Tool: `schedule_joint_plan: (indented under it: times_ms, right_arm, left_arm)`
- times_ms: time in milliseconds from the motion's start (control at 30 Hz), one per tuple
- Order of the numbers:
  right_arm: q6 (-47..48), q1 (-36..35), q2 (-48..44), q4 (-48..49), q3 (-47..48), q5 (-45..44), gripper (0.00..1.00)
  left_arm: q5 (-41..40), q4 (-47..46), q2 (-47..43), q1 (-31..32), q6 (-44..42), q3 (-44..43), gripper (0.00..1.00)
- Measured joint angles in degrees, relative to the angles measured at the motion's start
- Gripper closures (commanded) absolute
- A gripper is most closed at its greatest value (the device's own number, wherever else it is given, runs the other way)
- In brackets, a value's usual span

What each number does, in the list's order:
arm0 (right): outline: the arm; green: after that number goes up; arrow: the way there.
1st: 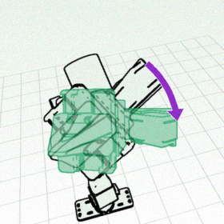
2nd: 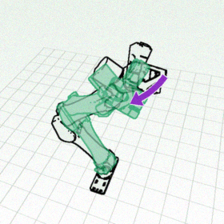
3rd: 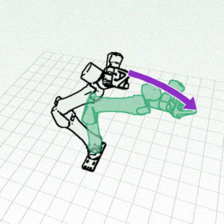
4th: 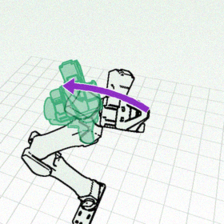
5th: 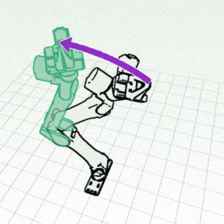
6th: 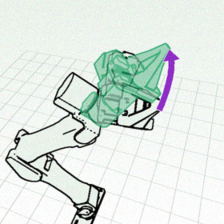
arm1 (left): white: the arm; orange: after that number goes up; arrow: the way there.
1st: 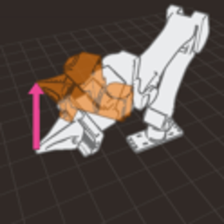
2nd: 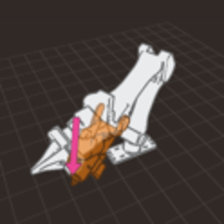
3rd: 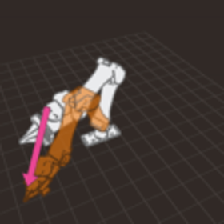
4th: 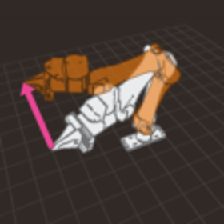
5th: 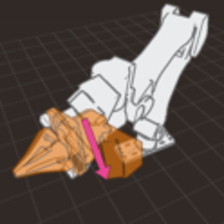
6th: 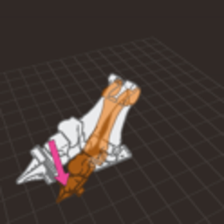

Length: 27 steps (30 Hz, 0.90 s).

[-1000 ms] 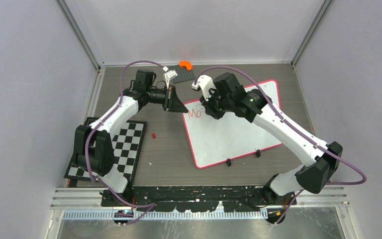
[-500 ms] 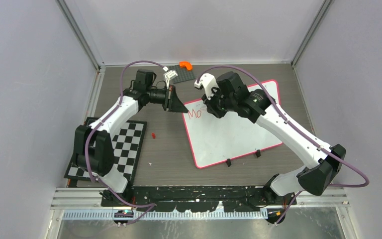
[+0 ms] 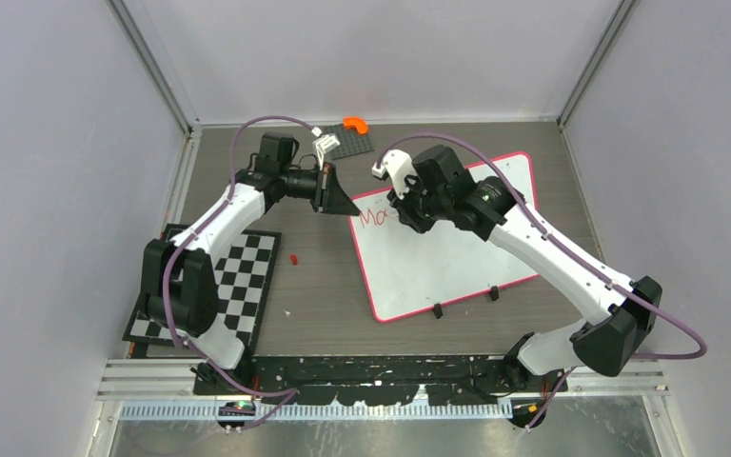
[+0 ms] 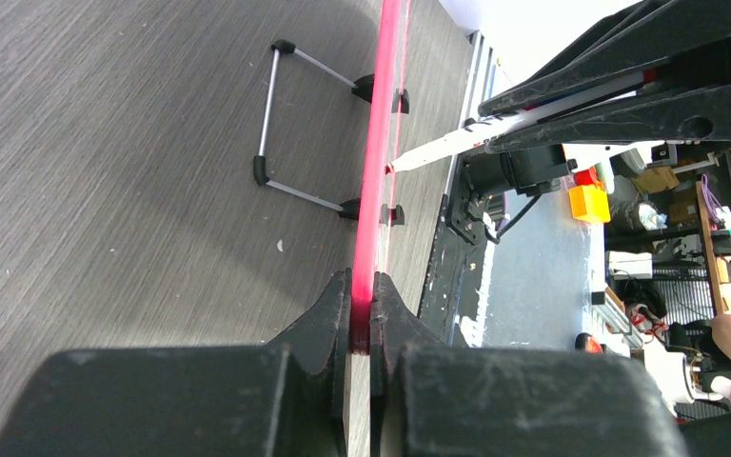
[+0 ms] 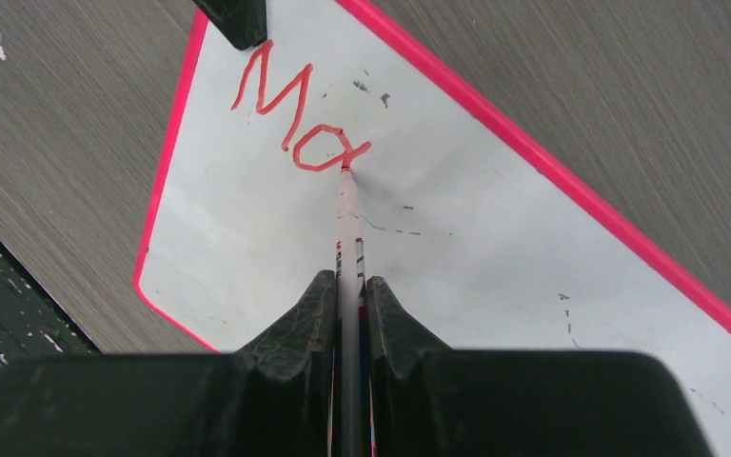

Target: Write a sentence on the whiteboard

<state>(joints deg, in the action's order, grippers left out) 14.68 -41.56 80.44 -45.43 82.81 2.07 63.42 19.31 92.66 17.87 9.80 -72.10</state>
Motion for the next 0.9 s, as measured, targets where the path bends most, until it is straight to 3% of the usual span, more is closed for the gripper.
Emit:
schedule_joint_plan:
  times_ms: [467,900]
  right_arm:
    - [0.0,0.07,-2.1,-0.26,-3.15,-0.35,1.0]
    - [0.04,2.49,-0.44,-0.7,1.29,-0.5,1.0]
  left_arm:
    - [0.04,0.0,0.0,0.0,0.0,0.0,1.0]
    - [-0.02,0.04,0.0,0.0,0.0,0.0,1.0]
